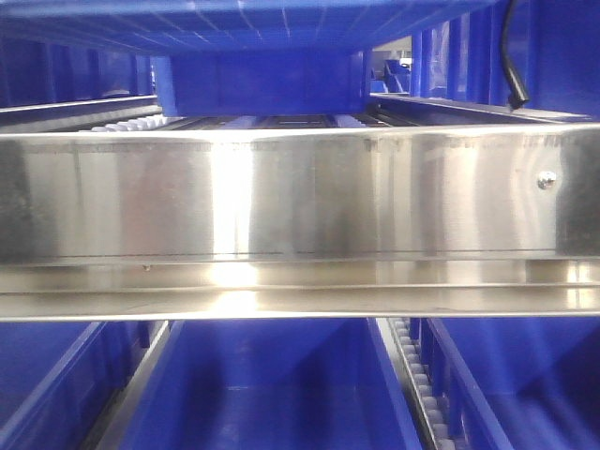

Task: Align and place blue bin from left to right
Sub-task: 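Lift the blue bin up off the upper shelf rollers with both grippers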

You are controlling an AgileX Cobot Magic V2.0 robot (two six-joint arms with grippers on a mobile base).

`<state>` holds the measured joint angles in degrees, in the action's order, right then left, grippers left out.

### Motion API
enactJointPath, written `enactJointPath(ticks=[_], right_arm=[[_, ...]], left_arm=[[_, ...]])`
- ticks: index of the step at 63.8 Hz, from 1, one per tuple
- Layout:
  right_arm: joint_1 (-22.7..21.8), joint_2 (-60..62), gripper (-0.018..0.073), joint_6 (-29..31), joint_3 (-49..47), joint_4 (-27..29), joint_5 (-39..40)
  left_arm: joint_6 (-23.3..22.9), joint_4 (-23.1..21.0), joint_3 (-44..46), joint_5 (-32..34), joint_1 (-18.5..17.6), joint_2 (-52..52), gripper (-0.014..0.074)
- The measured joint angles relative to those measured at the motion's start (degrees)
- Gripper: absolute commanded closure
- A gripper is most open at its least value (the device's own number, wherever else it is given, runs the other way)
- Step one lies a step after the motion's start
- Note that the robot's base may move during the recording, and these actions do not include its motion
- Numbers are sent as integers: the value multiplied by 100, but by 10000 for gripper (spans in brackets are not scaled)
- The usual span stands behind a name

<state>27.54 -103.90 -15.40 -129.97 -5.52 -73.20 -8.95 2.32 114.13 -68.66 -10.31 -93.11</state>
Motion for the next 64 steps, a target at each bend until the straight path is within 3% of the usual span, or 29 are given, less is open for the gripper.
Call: enactJointPath(ticks=[64], right_arm=[[0,0,637,-9,0,-20,0]], left_arm=[[0,0,0,0,0,0,611]])
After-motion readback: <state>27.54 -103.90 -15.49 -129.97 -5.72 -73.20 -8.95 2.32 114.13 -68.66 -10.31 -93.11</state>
